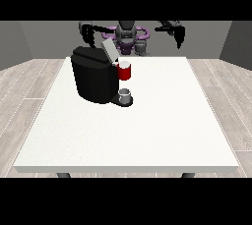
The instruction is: Insert the coffee pod into the coffee machine and close the lid
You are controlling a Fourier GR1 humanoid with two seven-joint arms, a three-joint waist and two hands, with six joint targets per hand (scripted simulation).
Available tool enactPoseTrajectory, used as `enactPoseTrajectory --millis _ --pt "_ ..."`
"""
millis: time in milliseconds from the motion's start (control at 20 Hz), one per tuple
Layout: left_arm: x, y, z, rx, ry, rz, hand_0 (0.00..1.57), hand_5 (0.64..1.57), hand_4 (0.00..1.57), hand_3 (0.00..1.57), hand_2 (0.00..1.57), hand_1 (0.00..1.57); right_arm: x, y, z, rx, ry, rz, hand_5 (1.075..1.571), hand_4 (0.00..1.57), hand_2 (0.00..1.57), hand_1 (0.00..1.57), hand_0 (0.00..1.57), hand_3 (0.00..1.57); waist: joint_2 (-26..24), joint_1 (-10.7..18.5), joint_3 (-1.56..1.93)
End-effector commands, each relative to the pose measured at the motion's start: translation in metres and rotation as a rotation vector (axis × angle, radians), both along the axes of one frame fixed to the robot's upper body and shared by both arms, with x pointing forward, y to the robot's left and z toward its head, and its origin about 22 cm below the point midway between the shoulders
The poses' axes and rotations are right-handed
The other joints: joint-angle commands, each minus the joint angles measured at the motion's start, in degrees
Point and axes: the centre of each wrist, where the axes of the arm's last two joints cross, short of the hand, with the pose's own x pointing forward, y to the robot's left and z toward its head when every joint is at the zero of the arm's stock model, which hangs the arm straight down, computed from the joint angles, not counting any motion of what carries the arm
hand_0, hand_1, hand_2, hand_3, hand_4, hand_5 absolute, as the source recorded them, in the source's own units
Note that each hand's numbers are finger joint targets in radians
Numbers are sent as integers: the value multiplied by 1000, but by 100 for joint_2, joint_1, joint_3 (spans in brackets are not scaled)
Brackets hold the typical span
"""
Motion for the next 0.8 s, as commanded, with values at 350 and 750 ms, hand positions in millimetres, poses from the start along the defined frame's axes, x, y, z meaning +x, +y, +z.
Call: enactPoseTrajectory --millis 350,750 --pt "-28 19 8 37 -38 42 0 1571 0 0 0 0 30 23 20 -42 -25 77 1571 0 0 0 0 0 420 -207 -2" --pt "-24 34 24 22 -105 68 0 1571 0 0 0 0 50 18 38 -67 -101 72 1571 40 0 0 0 0 860 -192 -2"
